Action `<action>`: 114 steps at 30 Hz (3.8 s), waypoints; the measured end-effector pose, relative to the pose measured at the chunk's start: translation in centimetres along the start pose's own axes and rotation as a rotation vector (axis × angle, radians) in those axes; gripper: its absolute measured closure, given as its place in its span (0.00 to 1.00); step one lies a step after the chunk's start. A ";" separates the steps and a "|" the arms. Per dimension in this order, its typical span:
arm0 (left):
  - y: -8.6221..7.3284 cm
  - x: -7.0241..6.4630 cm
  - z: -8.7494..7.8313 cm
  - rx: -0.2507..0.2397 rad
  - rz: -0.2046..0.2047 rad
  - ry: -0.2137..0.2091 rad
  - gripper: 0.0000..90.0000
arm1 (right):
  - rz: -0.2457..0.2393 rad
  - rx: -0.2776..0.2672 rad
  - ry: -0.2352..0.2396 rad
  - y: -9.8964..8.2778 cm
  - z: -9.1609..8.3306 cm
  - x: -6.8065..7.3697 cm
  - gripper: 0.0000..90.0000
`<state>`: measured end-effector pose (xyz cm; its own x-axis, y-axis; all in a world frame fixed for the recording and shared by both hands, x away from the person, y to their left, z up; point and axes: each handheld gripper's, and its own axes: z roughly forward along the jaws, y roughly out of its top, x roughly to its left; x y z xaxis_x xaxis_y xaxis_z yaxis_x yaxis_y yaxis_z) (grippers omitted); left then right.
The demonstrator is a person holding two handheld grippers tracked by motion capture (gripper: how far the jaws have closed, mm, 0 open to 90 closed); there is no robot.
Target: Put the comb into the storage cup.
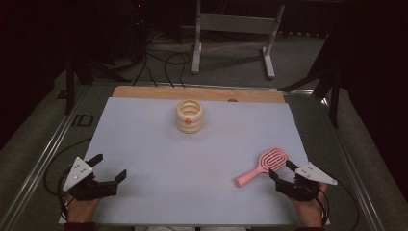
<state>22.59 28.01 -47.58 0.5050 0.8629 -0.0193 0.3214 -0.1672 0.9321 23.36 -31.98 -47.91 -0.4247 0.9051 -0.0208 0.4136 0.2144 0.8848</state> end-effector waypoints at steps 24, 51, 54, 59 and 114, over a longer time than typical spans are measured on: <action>-0.3 -0.3 -0.2 -0.003 -0.008 0.020 0.01 | 0.000 0.181 -0.072 0.0 0.9 -2.0 1.00; -0.3 -0.4 -0.2 -0.007 -0.006 0.028 0.01 | 0.047 0.272 -0.124 -0.7 2.8 -2.7 1.00; -0.4 -0.5 -0.2 -0.006 -0.007 0.027 0.01 | 0.047 0.275 -0.123 -0.7 2.9 -2.8 1.00; -0.4 -0.5 -0.1 -0.003 -0.003 0.029 0.01 | 0.049 0.276 -0.122 -0.5 3.1 -2.8 1.00; -0.5 -0.6 -0.1 0.001 0.005 0.042 0.01 | -0.125 0.347 -0.038 3.4 9.1 1.2 0.99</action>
<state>22.11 27.65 -47.97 0.4720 0.8816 0.0003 0.3203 -0.1718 0.9316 31.60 -26.80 -49.14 -0.4619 0.8755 -0.1419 0.6116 0.4303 0.6640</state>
